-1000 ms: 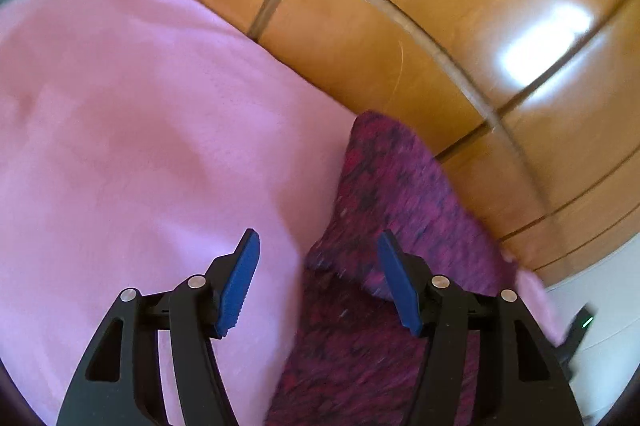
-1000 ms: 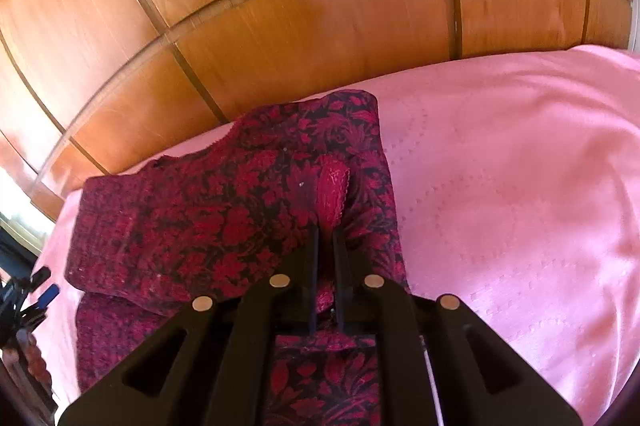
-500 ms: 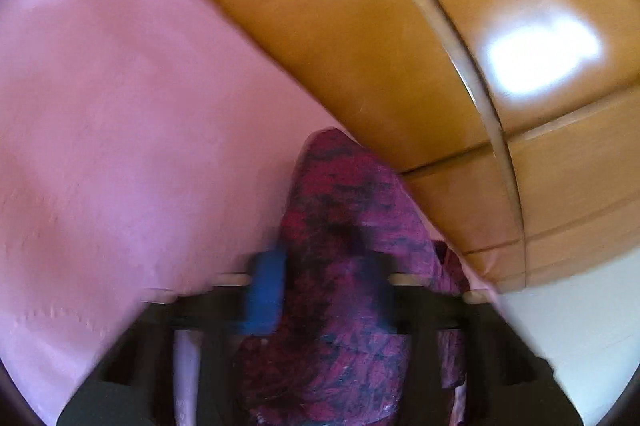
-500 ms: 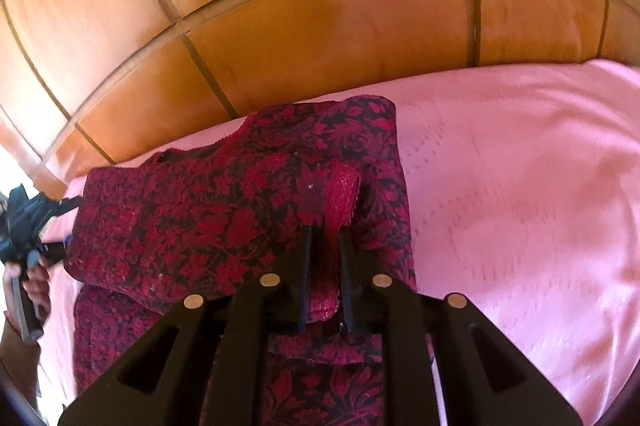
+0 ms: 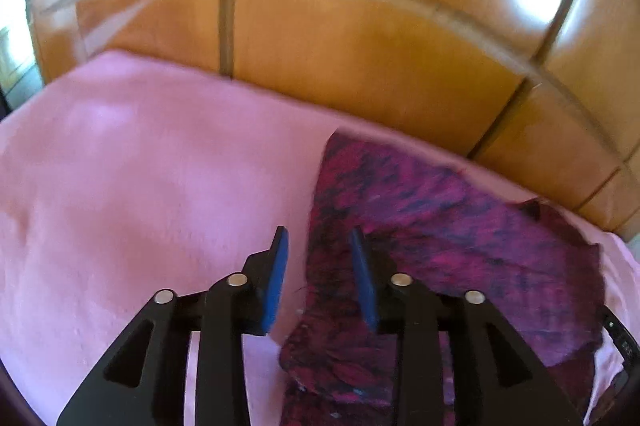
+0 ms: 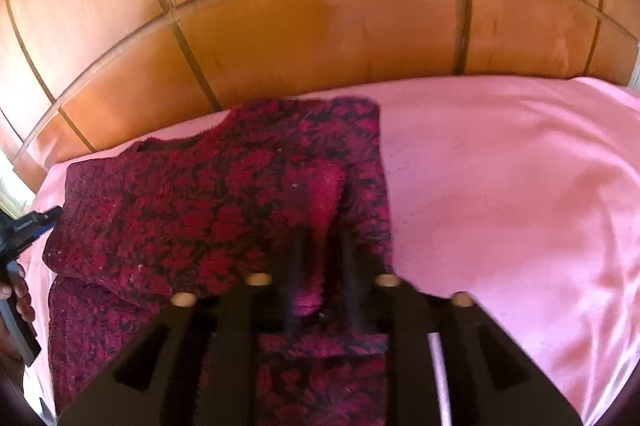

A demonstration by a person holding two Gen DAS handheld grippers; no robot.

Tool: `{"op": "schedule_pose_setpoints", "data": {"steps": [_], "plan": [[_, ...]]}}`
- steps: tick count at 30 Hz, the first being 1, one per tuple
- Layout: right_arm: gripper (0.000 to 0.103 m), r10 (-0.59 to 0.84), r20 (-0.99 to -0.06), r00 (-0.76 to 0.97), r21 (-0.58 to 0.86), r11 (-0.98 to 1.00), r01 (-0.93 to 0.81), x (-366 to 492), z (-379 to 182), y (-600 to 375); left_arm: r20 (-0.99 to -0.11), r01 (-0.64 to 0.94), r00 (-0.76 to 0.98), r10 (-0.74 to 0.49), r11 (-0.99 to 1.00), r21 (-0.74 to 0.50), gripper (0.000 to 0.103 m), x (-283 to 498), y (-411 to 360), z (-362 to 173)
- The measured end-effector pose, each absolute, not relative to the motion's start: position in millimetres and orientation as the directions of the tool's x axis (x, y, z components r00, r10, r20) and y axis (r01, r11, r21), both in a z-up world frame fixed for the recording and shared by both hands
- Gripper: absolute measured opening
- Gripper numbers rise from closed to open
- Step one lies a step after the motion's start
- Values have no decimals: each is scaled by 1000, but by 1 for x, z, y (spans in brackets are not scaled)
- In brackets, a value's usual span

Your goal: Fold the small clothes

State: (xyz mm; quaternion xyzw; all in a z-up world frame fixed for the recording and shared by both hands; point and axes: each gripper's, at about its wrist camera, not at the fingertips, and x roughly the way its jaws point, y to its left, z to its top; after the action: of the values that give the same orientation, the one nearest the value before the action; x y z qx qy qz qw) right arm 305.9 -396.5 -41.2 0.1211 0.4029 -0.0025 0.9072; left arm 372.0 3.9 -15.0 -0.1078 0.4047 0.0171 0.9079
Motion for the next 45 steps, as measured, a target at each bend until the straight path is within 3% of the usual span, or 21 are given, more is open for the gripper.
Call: {"op": "schedule_pose_setpoints", "data": {"steps": [2, 3, 6, 9, 14, 19, 21, 23, 25, 30, 45], "plan": [[43, 82, -704, 705, 215, 972, 101, 299, -27, -396, -685, -70, 725, -75, 981, -182, 51, 363, -1, 0], [44, 90, -683, 725, 222, 971, 89, 298, -17, -394, -668, -38, 738, -96, 982, -184, 52, 361, -6, 6], [50, 127, -663, 738, 226, 973, 35, 307, -5, -377, -660, 47, 735, -155, 983, -178, 52, 372, -23, 12], [53, 143, -687, 712, 194, 981, -9, 328, -10, -354, -708, 80, 680, -191, 979, -188, 52, 388, -34, -3], [56, 112, -780, 616, 142, 990, 0, 364, -60, -346, -794, 5, 586, -165, 980, -200, 48, 406, -20, -53], [58, 100, -767, 634, 127, 992, -4, 364, -65, -346, -784, -7, 606, -134, 985, -174, 48, 400, -26, -52], [59, 98, -764, 638, 119, 993, -11, 358, -59, -347, -774, -35, 624, -108, 985, -167, 49, 387, -29, -38], [70, 102, -751, 653, 120, 993, -17, 346, -49, -349, -759, -52, 644, -94, 985, -166, 59, 367, -29, -28], [78, 90, -737, 669, 111, 994, -12, 335, -41, -346, -745, -54, 659, -105, 981, -187, 60, 347, -26, -23], [83, 103, -716, 691, 147, 989, 6, 290, -30, -350, -728, -45, 680, -88, 986, -161, 60, 288, -35, -21], [86, 88, -799, 595, 175, 981, 90, 180, -64, -379, -753, -16, 656, -53, 996, -85, 60, 167, -36, -30]]}}
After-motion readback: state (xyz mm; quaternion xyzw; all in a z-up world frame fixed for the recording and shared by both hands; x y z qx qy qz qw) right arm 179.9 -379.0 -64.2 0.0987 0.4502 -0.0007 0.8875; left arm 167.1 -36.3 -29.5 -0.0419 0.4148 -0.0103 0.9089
